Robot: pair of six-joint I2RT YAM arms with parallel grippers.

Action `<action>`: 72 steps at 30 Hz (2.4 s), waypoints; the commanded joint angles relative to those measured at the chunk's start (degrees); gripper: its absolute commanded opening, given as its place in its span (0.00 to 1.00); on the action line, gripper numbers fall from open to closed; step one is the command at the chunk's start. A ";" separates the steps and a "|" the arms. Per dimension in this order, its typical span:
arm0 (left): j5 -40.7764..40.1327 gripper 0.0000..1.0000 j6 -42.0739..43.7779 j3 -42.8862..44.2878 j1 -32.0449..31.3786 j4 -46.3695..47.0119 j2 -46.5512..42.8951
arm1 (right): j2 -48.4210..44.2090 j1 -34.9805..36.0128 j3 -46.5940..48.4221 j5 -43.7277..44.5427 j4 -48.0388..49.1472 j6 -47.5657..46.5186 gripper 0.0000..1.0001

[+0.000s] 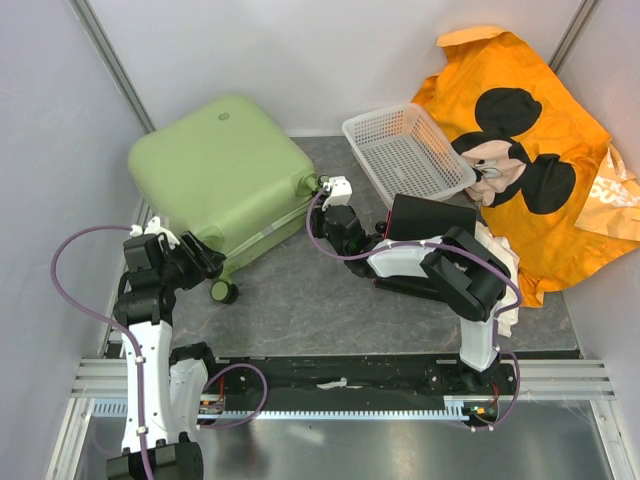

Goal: Open, take out, and arrange the luggage

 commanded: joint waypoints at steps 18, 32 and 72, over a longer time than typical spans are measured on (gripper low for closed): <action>-8.58 0.02 4.66 0.06 1.10 11.89 -2.62 | -24.33 4.23 -9.93 -21.79 -6.74 -13.85 0.76; -5.42 0.02 4.22 -3.72 1.01 14.88 -2.18 | -15.31 -2.71 17.03 -19.78 -41.61 -30.19 0.98; 0.99 0.02 2.11 -1.44 1.01 23.92 5.54 | -22.75 -5.61 2.13 -22.68 -28.37 -26.34 0.00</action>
